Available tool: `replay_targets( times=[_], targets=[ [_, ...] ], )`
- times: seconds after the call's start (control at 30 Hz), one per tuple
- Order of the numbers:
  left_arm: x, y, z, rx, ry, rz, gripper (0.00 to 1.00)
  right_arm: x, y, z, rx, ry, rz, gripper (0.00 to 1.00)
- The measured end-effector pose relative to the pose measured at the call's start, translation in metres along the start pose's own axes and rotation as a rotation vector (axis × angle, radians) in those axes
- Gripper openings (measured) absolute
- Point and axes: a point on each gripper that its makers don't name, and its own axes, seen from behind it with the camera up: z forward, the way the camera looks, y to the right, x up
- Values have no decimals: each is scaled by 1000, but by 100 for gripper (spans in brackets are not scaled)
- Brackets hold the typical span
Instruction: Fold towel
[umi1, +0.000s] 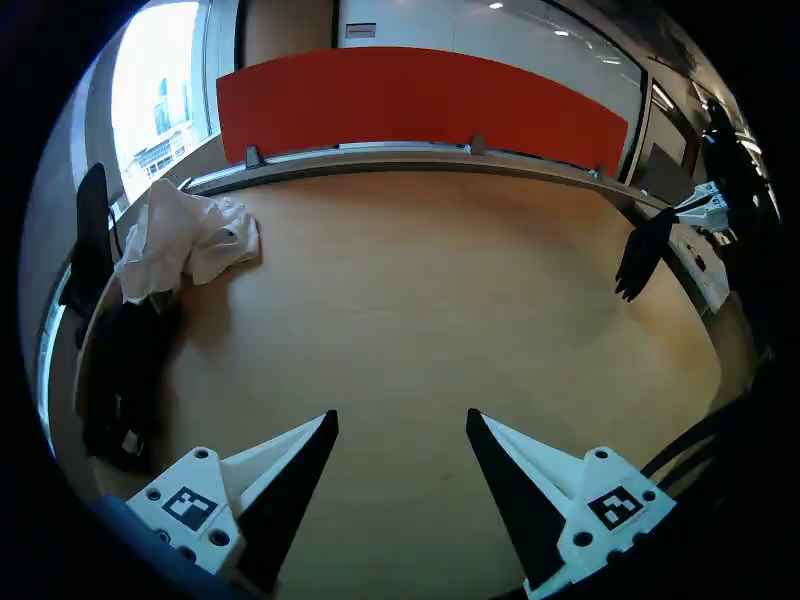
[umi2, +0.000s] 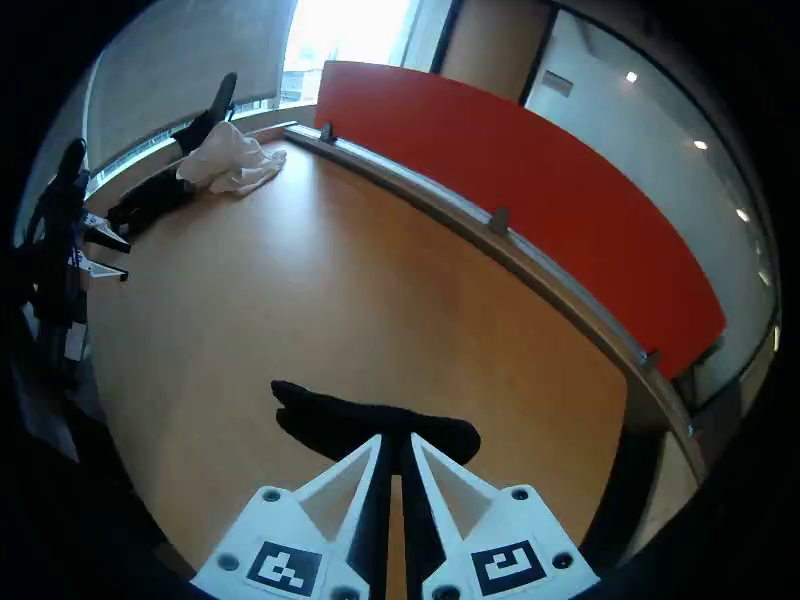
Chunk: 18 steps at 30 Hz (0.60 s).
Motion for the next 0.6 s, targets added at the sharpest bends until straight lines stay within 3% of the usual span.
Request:
replay_targets(
  times=[0.6],
  targets=[
    [3, 9, 4, 16, -14, 6, 95, -51, 73, -9, -54, -68, 43, 5]
  ],
)
